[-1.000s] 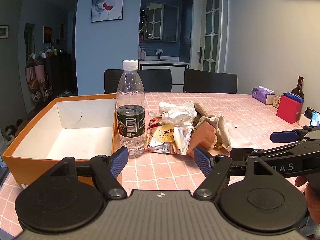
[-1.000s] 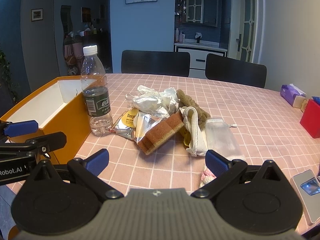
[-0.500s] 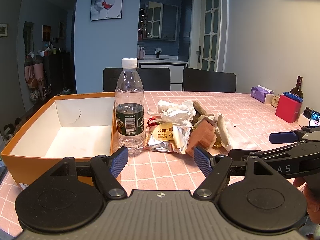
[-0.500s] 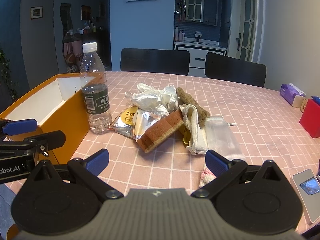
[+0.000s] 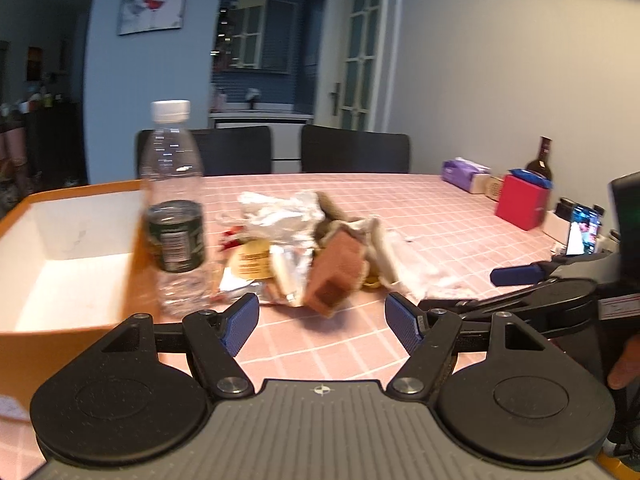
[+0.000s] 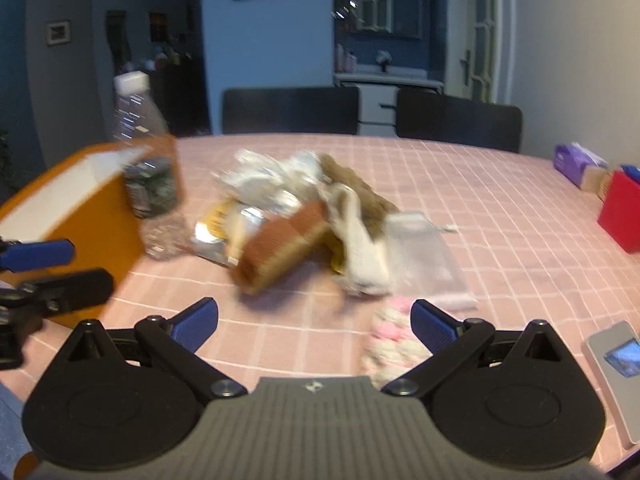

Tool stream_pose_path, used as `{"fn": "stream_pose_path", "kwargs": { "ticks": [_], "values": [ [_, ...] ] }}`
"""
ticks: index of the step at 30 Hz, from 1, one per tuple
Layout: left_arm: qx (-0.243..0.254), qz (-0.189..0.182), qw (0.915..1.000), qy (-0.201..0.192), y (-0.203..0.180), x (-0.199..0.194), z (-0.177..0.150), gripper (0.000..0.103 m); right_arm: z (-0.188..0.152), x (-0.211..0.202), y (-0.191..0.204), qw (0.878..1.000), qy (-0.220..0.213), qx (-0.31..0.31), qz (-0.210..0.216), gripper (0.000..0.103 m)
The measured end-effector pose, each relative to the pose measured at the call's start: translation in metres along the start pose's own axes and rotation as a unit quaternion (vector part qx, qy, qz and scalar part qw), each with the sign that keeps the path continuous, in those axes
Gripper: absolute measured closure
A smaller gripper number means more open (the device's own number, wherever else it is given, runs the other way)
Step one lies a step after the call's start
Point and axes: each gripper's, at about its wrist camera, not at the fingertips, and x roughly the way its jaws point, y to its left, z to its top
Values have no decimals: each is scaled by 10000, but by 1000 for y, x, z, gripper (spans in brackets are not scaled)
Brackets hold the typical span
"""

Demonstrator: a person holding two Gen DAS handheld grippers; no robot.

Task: Organize soft objects
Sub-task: 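Grasp the brown sponge with the left gripper while the right grasps the pink crocheted item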

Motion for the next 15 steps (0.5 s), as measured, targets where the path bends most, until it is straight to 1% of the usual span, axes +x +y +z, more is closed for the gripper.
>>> {"fn": "stream_pose_path", "kwargs": {
  "ticks": [4,8,12,15],
  "values": [
    [306,-240,9992,97,-10,28,3,19,-5,19,-23,9992,255,183,-247,3],
    [592,-411,9971,260,-19,62,5,19,-3,41,-36,9981,417,153,-431,3],
    [854,-287,9950,437,-27,97,7,19,-2,65,-46,9961,719,204,-465,3],
    [912,-214,9939,583,-28,115,7,19,-4,81,-52,9934,988,358,-461,3]
  ]
}}
